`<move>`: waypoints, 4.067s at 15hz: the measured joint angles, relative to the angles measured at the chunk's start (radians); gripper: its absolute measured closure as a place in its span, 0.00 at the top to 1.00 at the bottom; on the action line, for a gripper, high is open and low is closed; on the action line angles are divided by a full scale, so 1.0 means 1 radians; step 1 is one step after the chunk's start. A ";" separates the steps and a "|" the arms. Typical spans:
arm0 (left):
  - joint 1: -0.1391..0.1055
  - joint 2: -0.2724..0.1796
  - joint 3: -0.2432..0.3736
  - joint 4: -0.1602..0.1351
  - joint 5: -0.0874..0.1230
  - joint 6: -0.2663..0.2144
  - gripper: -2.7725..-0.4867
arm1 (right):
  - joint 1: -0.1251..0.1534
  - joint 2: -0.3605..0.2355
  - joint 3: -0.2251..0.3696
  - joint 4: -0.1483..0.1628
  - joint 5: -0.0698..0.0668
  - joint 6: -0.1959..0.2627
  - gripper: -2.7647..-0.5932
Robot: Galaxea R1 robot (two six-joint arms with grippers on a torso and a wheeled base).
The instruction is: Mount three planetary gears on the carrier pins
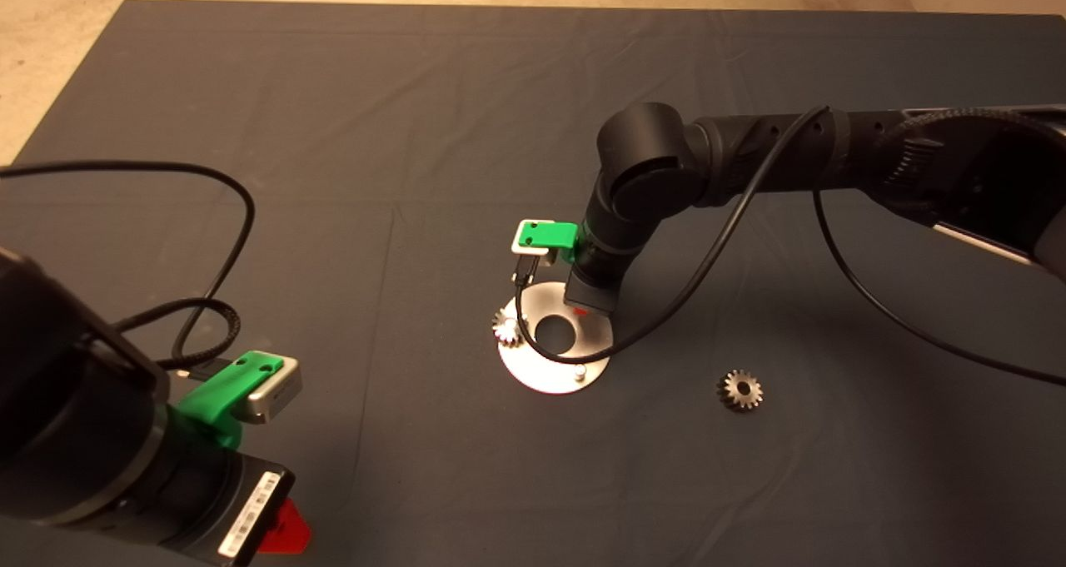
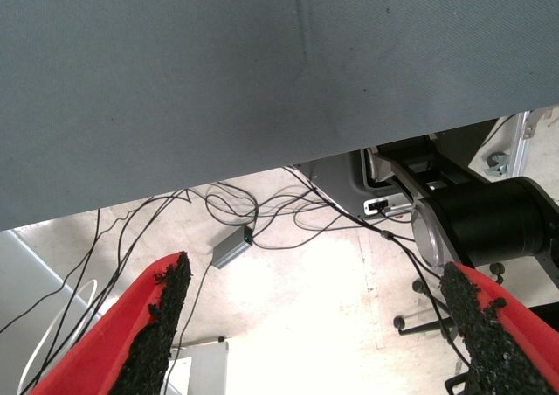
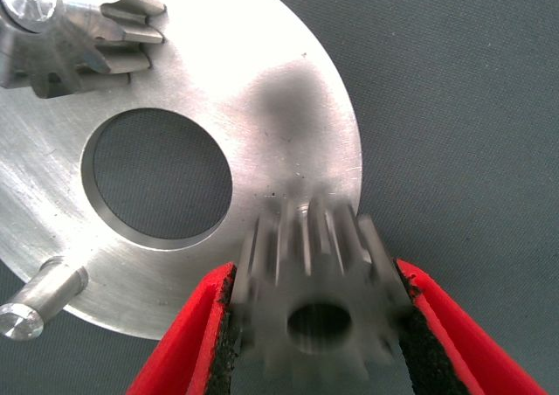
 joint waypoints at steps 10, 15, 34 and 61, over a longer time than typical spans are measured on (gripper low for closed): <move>0.000 0.000 0.004 0.000 0.000 0.000 0.68 | 0.026 -0.030 0.053 0.028 0.000 0.089 0.47; 0.000 0.000 0.004 0.000 0.000 0.000 0.73 | 0.099 -0.186 0.271 0.087 0.005 0.292 0.59; 0.000 0.036 0.015 -0.004 0.001 0.014 0.87 | -0.022 -0.648 0.695 0.251 -0.004 0.526 0.72; 0.000 0.053 0.015 -0.014 -0.011 0.034 0.87 | -0.067 -0.619 0.619 -0.049 -0.003 0.060 0.72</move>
